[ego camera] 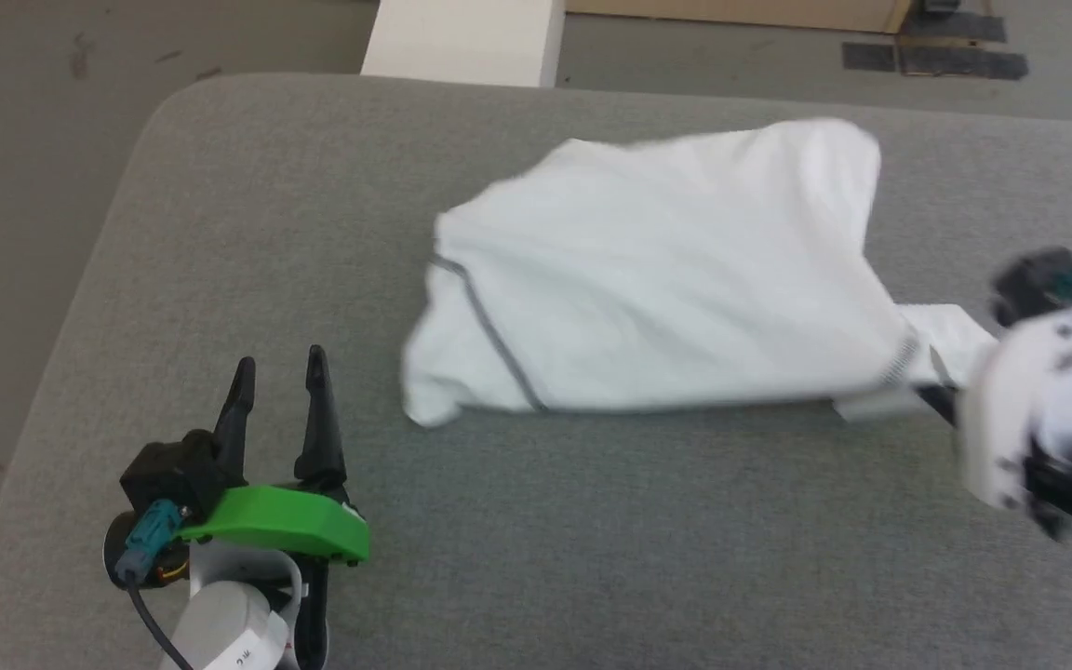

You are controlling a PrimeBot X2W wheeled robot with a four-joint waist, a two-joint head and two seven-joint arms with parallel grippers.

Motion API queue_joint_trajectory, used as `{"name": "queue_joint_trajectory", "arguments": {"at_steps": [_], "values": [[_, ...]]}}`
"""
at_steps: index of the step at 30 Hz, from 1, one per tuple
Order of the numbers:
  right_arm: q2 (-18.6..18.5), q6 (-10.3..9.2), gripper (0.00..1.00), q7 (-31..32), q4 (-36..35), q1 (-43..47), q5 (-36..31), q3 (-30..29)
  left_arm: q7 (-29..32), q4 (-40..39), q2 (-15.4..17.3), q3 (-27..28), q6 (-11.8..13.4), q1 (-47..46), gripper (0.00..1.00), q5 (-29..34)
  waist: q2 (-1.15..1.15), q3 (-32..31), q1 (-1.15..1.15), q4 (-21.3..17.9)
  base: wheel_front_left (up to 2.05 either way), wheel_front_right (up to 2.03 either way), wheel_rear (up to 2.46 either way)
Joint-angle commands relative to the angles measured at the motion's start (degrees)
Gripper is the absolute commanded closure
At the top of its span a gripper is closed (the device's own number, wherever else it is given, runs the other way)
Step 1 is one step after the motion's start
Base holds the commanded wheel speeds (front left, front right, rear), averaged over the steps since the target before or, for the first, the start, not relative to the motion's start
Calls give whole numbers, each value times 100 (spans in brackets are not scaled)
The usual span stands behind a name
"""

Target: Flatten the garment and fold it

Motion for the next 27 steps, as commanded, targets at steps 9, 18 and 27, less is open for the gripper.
{"name": "queue_joint_trajectory", "arguments": {"at_steps": [9, 18, 27], "values": [[195, -8, 100, 2471, -1331, 2200, -52, -1389, 142, -37, 38, -73, 44, 202, 0, -96, 0, -318, 0, -216, 0, 0, 0], [1248, -8, 0, 509, -1971, 1818, -84, -2161, 462, -72, 44, -146, 27, 305, 0, -265, 0, -498, 0, -390, 0, 0, 0], [1699, -8, 0, -1773, -1457, 1143, -605, -2703, 1656, -45, 139, -810, -468, -1546, 0, -204, 0, -129, 0, -845, 0, 0, 0]]}}
